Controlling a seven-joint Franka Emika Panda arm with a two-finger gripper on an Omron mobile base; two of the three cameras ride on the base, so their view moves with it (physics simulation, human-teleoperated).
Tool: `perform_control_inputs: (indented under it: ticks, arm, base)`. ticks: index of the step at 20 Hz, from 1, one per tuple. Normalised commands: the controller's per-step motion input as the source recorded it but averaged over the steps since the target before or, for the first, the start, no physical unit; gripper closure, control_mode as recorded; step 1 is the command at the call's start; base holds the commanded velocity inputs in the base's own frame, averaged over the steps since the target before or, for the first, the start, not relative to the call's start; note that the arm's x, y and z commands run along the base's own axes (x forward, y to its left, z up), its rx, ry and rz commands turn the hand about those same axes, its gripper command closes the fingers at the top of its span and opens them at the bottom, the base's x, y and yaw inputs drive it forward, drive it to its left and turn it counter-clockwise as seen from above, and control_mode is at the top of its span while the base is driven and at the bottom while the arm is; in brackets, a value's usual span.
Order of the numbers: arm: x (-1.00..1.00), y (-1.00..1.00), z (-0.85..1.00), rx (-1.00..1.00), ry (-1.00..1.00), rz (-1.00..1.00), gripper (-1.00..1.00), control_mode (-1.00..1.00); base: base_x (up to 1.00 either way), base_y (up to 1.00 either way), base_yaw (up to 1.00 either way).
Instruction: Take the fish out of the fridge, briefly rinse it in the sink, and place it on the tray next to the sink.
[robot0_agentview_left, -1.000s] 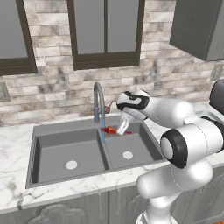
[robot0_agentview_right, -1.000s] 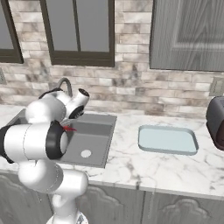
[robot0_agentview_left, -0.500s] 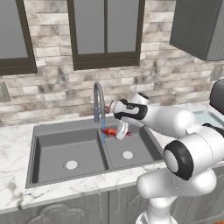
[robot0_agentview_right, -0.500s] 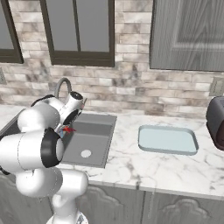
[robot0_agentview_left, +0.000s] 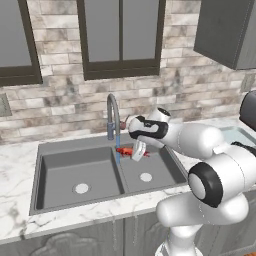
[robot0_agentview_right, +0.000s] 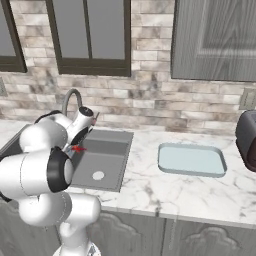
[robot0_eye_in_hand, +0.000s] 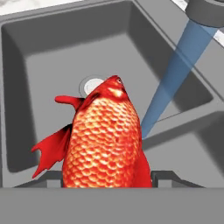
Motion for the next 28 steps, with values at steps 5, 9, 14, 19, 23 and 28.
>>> perform_control_inputs:
  ticks: [5, 9, 14, 19, 23, 28]
  arm:
    - [0.13, 0.0, -0.01, 0.0, -0.04, 0.0, 1.0, -1.0]
    - [0.12, 0.0, 0.0, 0.0, -0.05, -0.04, 1.0, -1.0]
    - [0.21, 0.1, 0.0, 0.0, -0.11, -0.11, 1.0, -1.0]
    - [0.21, 0.11, -0.01, 0.0, -0.04, -0.1, 1.0, -1.0]
    - [0.23, 0.02, -0.03, 0.0, 0.0, -0.06, 1.0, -1.0]
    - [0.15, 0.0, -0.02, 0.0, 0.0, -0.04, 1.0, -1.0]
  base:
    - [0.0, 0.0, 0.0]
    - [0.0, 0.0, 0.0]
    - [0.0, 0.0, 0.0]
    - [0.0, 0.0, 0.0]
    - [0.0, 0.0, 0.0]
    - [0.0, 0.0, 0.0]
